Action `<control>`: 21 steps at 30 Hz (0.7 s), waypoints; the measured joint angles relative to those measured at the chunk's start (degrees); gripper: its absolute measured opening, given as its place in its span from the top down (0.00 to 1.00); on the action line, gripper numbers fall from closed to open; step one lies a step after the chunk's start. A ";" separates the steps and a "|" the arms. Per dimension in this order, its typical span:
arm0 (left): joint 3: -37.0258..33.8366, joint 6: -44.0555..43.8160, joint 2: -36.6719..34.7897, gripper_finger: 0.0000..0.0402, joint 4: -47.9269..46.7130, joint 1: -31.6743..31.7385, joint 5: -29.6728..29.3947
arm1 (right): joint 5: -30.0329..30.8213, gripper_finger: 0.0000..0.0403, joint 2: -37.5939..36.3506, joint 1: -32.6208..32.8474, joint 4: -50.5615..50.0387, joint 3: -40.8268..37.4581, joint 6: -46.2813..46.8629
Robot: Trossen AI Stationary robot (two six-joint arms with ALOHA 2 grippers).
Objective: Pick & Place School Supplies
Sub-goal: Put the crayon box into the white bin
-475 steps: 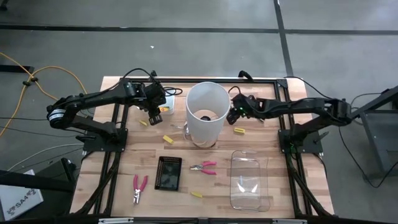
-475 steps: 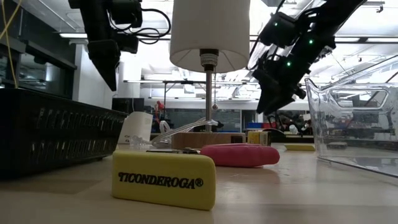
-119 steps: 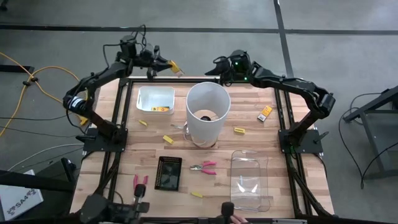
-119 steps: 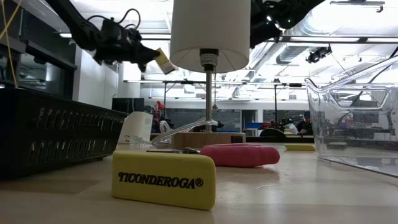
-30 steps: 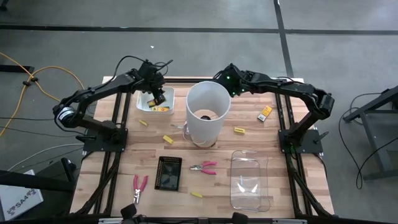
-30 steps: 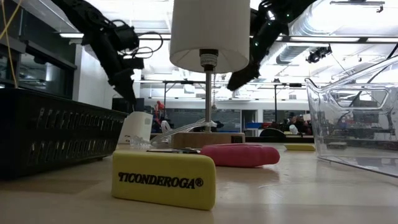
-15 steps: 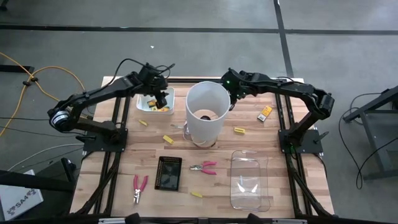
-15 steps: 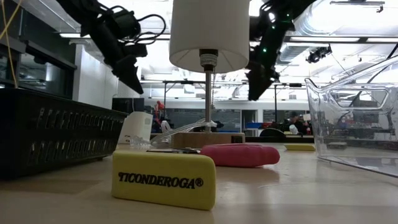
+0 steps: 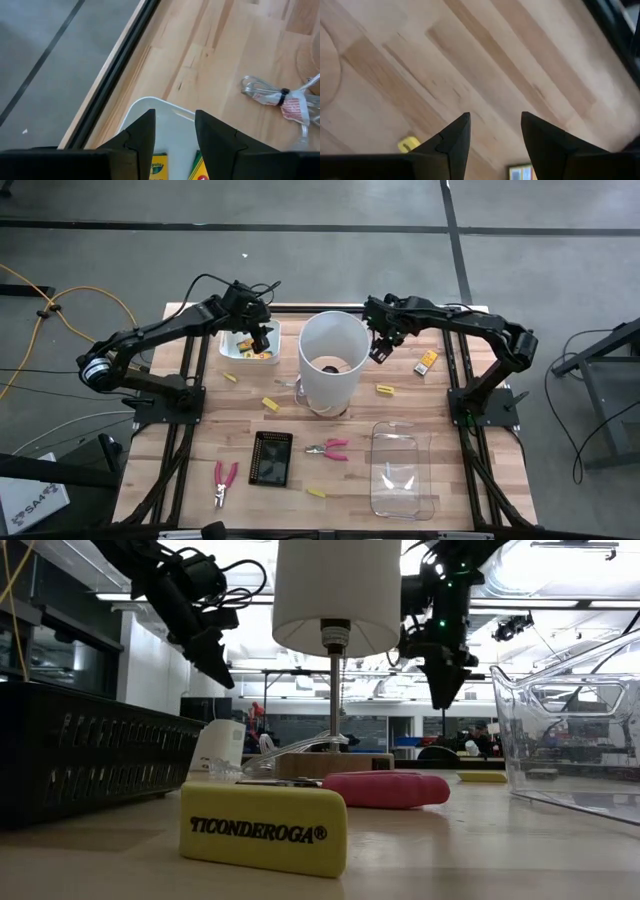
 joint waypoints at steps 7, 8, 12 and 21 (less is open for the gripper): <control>0.00 -0.47 0.02 0.67 -0.02 -0.01 0.01 | 2.88 0.59 -0.59 -2.50 -5.90 -1.65 3.50; 0.00 -0.52 0.02 0.67 -0.04 -0.01 0.01 | 2.65 0.59 -1.21 -3.06 -5.62 -2.60 3.54; 0.00 -0.57 0.02 0.67 -0.20 -0.01 0.01 | 1.45 0.59 -4.52 -4.74 -5.18 -6.86 6.27; 0.00 -0.57 0.04 0.67 -0.26 -0.02 0.01 | 0.82 0.59 -14.14 -5.95 -4.77 -16.95 26.88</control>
